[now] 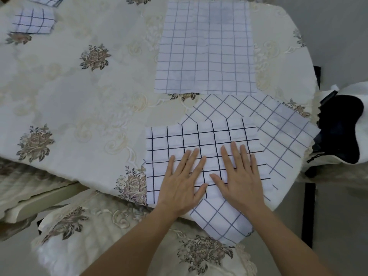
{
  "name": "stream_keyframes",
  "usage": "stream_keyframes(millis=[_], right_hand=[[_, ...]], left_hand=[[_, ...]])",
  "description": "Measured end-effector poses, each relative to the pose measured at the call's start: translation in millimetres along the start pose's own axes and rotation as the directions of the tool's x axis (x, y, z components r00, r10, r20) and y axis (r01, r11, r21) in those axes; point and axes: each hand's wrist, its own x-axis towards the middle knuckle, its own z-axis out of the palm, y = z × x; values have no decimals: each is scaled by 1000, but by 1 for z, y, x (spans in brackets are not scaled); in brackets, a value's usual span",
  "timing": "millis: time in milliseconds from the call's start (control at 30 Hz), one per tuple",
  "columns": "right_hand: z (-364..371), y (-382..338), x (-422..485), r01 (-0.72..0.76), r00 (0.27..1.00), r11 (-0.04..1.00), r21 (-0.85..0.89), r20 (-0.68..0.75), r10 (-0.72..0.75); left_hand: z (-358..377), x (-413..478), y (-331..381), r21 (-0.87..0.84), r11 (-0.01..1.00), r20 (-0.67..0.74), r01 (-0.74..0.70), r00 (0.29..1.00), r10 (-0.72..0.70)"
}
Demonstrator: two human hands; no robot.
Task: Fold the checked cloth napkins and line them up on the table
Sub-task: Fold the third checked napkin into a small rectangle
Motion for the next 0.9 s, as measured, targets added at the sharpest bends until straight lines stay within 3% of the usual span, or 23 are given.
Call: stream_keyframes(millis=[233, 333, 433, 733, 900], right_hand=[[-4, 0, -1, -5, 1000, 1000, 12, 6, 5], [-14, 4, 27, -30, 999, 999, 36, -38, 31], [-17, 10, 61, -70, 998, 997, 32, 1, 70], [-4, 22, 69, -83, 996, 996, -29, 14, 84], [-19, 21, 64, -75, 997, 996, 38, 1, 75]], left_hand=[[-5, -1, -2, -30, 1000, -7, 4, 1000, -4], [-16, 20, -25, -35, 997, -91, 70, 993, -73], [-21, 44, -54, 12, 990, -91, 141, 986, -139], [-9, 50, -74, 30, 993, -32, 110, 993, -109], [-30, 53, -69, -18, 999, -54, 48, 997, -49]])
